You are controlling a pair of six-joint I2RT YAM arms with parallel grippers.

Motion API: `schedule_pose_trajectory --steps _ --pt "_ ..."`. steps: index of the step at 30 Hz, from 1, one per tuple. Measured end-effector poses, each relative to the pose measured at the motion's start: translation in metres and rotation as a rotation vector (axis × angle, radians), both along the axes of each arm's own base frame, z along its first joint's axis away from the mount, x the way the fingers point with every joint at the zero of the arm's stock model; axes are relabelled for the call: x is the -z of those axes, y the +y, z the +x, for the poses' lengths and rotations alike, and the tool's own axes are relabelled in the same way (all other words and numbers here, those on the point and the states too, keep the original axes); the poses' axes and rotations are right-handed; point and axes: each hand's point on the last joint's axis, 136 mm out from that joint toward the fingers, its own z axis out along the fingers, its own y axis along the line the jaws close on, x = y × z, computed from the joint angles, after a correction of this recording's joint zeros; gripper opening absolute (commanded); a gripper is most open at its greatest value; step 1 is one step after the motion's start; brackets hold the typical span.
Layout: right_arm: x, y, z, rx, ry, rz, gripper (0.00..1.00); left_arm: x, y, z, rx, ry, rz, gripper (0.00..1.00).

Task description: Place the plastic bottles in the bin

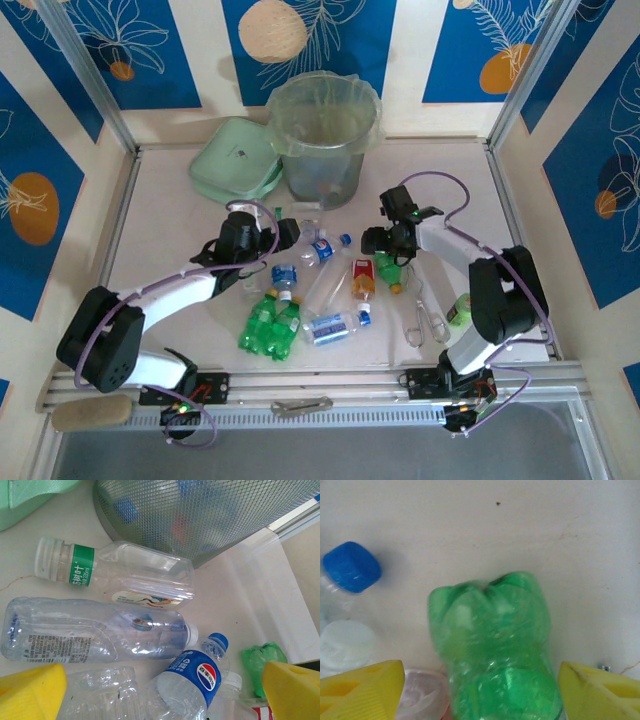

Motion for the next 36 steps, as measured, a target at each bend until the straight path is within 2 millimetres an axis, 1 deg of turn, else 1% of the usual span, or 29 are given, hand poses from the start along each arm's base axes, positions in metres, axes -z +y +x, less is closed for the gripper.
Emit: schedule_pose_trajectory --steps 3,6,13,19,31,34,36 --pt "0.008 -0.004 0.000 -0.001 0.020 -0.039 0.77 -0.007 0.002 -0.002 -0.001 -0.014 -0.002 1.00" --pt "0.014 -0.007 0.000 -0.005 0.033 -0.069 0.77 -0.012 0.003 -0.003 -0.003 -0.026 -0.004 1.00" --pt "0.026 -0.009 -0.002 -0.013 0.061 -0.114 0.77 -0.013 0.004 -0.003 -0.006 -0.027 -0.004 1.00" --pt "0.027 -0.009 -0.003 -0.013 0.063 -0.120 0.76 -0.012 0.004 -0.003 -0.005 -0.025 -0.003 1.00" --pt "0.029 -0.010 -0.002 -0.018 0.062 -0.128 0.60 -0.009 0.004 -0.004 -0.006 -0.019 0.000 1.00" --pt "0.026 -0.010 0.000 -0.018 0.048 -0.127 0.58 -0.009 0.005 -0.004 -0.007 -0.019 0.001 1.00" --pt "0.019 -0.010 0.002 -0.018 0.029 -0.121 0.58 -0.009 0.005 -0.004 -0.009 -0.020 0.004 1.00"
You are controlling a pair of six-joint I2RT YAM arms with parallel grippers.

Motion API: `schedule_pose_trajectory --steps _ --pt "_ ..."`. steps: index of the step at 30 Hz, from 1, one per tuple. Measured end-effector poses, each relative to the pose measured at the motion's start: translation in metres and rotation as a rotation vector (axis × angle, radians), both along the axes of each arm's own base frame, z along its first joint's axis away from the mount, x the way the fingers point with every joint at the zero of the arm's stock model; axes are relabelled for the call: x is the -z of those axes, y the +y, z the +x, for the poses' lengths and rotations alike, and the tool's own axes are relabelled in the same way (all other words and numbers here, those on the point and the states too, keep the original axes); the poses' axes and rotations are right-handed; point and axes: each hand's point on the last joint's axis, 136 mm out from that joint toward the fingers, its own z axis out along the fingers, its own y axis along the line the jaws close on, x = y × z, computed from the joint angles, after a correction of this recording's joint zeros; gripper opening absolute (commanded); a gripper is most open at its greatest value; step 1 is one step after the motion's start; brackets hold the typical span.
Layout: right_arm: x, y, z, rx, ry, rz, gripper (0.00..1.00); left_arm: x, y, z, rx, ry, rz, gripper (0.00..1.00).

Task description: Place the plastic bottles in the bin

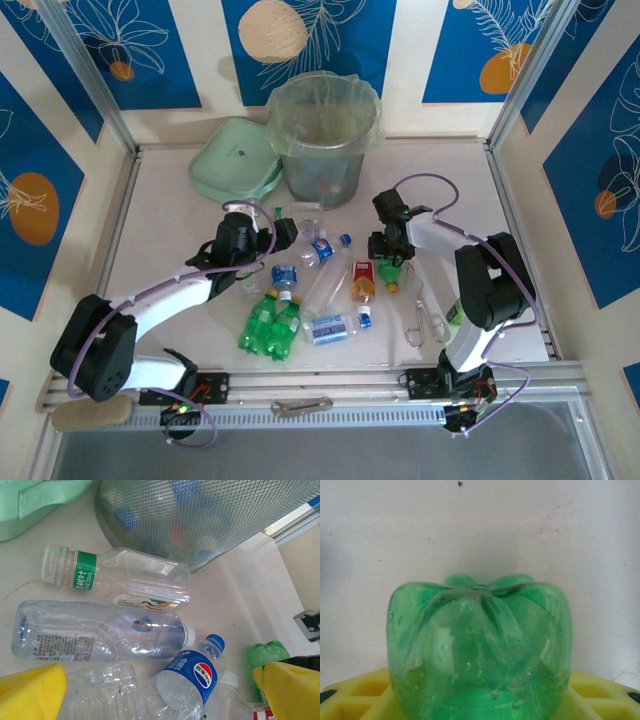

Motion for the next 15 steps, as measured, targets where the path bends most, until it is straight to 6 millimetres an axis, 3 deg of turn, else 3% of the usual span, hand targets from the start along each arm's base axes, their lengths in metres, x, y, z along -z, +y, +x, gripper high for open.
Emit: schedule_pose_trajectory --steps 4,7,15 --pt "-0.028 -0.001 0.006 0.008 -0.075 0.040 0.57 0.001 0.004 0.001 -0.014 -0.005 0.023 1.00" --pt "-0.063 -0.005 0.015 0.031 -0.164 0.110 0.56 0.003 0.009 0.000 -0.026 -0.007 0.057 1.00" --pt "-0.192 0.006 0.052 0.042 -0.492 0.409 0.57 0.008 0.029 -0.010 -0.073 -0.026 0.102 0.99"
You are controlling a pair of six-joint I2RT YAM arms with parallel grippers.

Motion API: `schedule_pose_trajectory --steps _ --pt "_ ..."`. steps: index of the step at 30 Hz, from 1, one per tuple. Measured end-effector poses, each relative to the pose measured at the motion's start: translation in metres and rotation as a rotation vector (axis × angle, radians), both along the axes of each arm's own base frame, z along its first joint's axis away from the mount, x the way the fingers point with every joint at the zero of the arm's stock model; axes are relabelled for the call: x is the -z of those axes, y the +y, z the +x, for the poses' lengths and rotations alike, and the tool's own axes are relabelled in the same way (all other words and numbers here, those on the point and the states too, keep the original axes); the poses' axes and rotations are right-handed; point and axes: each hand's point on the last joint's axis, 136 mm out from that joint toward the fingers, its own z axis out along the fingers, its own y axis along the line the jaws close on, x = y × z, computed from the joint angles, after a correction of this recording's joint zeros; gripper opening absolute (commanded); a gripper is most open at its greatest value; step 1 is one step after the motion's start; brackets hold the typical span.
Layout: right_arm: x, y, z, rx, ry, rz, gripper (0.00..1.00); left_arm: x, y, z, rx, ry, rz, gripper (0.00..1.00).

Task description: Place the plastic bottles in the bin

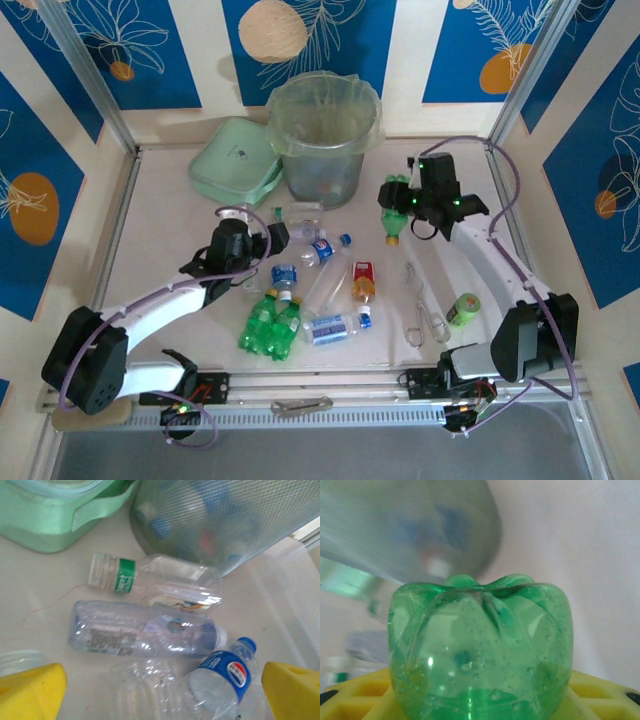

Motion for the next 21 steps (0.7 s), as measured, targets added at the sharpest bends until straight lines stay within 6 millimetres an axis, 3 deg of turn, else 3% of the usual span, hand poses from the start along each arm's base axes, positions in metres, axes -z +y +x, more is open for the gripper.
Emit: schedule_pose_trajectory --steps 4,11,16,21 --pt "-0.057 0.017 0.014 -0.052 -0.146 0.100 0.57 0.010 0.009 -0.007 -0.011 0.014 0.023 0.99" --pt "-0.158 0.041 0.046 -0.129 -0.399 0.242 0.57 0.011 0.021 -0.017 -0.023 -0.001 0.044 0.99" --pt "-0.192 0.062 0.084 -0.166 -0.493 0.300 0.57 0.009 0.026 -0.022 -0.023 -0.013 0.054 0.99" --pt "-0.195 0.095 0.127 -0.210 -0.541 0.291 0.57 0.001 0.030 -0.025 -0.021 -0.037 0.068 0.99"
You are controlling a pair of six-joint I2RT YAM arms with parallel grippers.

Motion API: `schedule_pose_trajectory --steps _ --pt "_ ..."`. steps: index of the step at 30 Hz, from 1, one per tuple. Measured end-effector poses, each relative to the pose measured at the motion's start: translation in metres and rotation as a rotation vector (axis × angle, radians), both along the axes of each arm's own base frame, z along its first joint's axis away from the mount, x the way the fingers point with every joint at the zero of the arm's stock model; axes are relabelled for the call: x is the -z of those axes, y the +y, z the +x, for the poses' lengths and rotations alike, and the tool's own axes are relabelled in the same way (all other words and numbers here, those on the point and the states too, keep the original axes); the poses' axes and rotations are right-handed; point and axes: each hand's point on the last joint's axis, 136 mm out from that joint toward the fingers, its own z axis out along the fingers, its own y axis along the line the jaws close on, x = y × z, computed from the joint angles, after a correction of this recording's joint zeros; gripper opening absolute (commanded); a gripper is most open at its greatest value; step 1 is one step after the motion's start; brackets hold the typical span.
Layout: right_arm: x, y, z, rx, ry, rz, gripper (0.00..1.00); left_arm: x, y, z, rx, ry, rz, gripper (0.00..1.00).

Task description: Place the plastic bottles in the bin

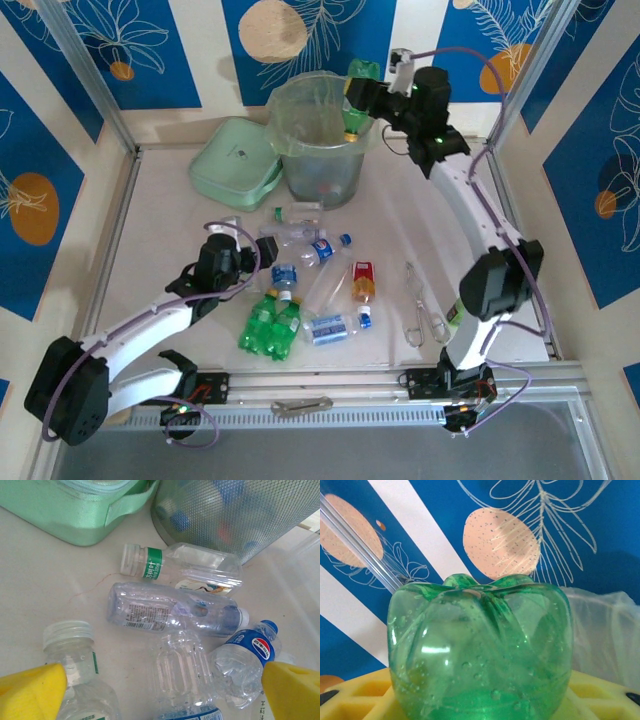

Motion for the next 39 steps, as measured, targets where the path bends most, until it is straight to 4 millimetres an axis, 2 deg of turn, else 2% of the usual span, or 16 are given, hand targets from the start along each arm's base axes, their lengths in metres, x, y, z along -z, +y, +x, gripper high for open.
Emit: schedule_pose_trajectory --steps 6,10,15,19,23,25,28,34,39 --pt "0.011 0.036 0.043 -0.024 -0.033 -0.026 0.57 -0.010 0.010 -0.005 -0.018 -0.036 0.020 0.99" --pt "0.016 0.045 0.068 -0.023 -0.043 -0.035 0.58 -0.013 0.015 -0.007 -0.026 -0.045 0.039 0.99" --pt "0.037 0.054 0.086 -0.021 -0.019 -0.078 0.61 -0.014 0.022 -0.010 -0.049 -0.047 0.052 0.99" --pt "0.060 0.063 0.092 -0.031 0.021 -0.113 0.67 -0.011 0.026 -0.012 -0.060 -0.036 0.065 1.00" --pt "0.077 0.069 0.093 -0.039 0.057 -0.133 0.82 -0.008 0.027 -0.013 -0.058 -0.029 0.076 0.99" --pt "0.080 0.070 0.092 -0.042 0.067 -0.139 0.86 -0.007 0.027 -0.013 -0.057 -0.024 0.079 0.99" --pt "0.076 0.071 0.090 -0.044 0.062 -0.136 0.88 -0.006 0.028 -0.014 -0.057 -0.021 0.081 1.00" --pt "0.055 0.070 0.087 -0.042 0.024 -0.123 0.88 -0.009 0.028 -0.015 -0.058 -0.029 0.075 0.99" --pt "0.059 0.068 0.081 -0.046 0.046 -0.144 0.88 -0.008 0.029 -0.015 -0.063 -0.024 0.071 1.00"
